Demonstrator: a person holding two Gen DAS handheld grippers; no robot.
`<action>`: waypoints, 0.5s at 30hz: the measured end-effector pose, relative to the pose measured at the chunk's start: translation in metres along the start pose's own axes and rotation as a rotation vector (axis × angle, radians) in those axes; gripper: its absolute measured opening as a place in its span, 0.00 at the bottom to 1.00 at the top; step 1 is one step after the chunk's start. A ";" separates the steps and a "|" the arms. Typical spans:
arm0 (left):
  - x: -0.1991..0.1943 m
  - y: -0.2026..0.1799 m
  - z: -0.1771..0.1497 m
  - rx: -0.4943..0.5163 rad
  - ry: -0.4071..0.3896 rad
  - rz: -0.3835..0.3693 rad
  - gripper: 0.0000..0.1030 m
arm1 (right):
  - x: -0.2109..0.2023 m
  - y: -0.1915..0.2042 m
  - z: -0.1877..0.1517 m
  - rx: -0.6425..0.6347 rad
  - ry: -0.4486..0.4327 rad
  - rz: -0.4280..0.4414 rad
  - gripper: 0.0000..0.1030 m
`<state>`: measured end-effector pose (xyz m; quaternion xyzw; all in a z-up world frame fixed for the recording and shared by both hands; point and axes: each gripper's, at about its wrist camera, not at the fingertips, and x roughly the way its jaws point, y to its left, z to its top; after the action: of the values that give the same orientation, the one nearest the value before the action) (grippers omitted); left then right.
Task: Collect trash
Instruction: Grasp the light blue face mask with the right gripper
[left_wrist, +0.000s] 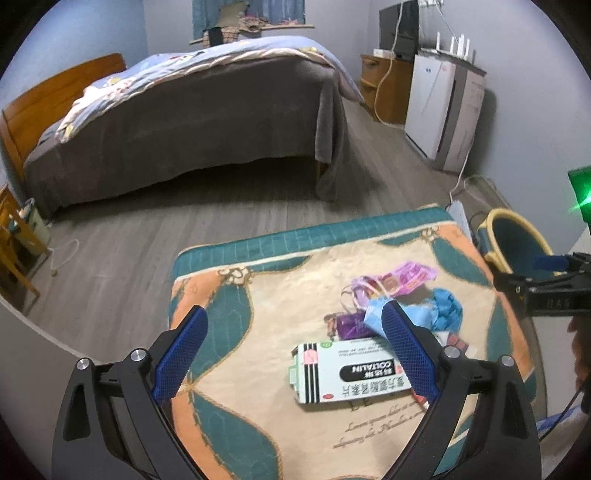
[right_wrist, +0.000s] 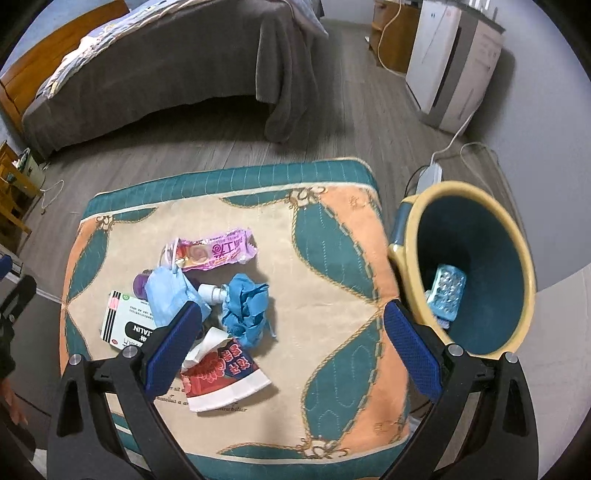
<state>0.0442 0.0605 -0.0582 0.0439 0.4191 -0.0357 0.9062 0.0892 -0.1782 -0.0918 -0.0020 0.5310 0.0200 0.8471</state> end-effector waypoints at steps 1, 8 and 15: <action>0.003 -0.001 -0.001 0.012 0.006 0.005 0.92 | 0.004 0.001 -0.001 0.005 0.009 0.005 0.94; 0.015 0.001 -0.004 0.047 0.041 0.018 0.92 | 0.033 0.015 -0.005 -0.015 0.067 0.022 0.94; 0.025 0.019 -0.006 0.026 0.068 0.044 0.92 | 0.051 0.059 -0.006 -0.111 0.117 0.079 0.90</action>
<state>0.0578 0.0793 -0.0801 0.0661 0.4481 -0.0194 0.8913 0.1044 -0.1173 -0.1392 -0.0290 0.5773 0.0828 0.8118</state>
